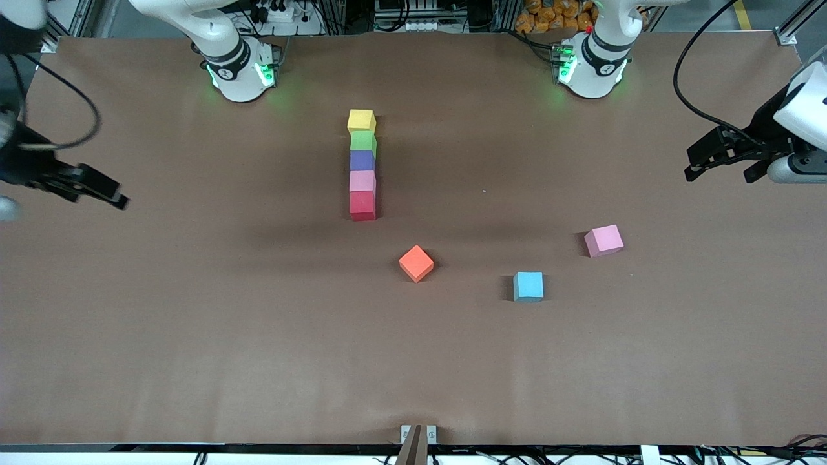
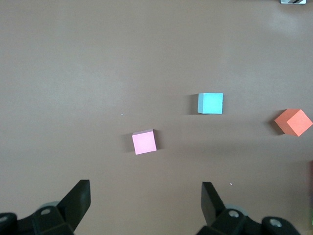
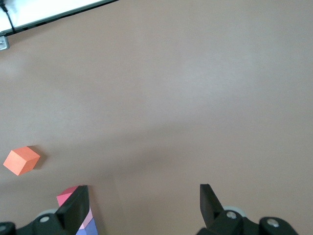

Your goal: Arrange blocks into number 1

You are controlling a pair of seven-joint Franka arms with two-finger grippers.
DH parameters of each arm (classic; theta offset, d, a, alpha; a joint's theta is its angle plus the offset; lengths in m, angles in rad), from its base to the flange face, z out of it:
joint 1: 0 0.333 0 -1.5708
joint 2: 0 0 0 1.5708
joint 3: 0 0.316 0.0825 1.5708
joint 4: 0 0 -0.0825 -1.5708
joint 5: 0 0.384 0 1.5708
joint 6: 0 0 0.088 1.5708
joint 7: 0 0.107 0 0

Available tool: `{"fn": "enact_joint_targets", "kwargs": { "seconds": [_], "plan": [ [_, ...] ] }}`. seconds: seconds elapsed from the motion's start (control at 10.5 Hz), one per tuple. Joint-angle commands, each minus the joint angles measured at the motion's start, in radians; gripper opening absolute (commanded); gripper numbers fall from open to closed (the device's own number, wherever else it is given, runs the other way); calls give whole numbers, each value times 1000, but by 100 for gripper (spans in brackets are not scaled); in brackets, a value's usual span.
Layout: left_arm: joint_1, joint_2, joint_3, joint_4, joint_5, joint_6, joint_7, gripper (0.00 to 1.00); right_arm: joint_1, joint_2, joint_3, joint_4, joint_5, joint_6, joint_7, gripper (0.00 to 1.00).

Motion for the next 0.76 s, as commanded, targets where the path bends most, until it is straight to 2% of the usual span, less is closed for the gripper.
{"fn": "enact_joint_targets", "kwargs": {
  "seconds": [0.0, 0.67],
  "plan": [
    [6, -25, -2, -25, -17, 9, 11, 100, -56, -48, 19, -26, -65, -47, -14, 100],
    [1, -25, -4, -23, -17, 1, 13, 100, -52, -40, 16, -20, -88, -84, -48, 100]
  ]
}}
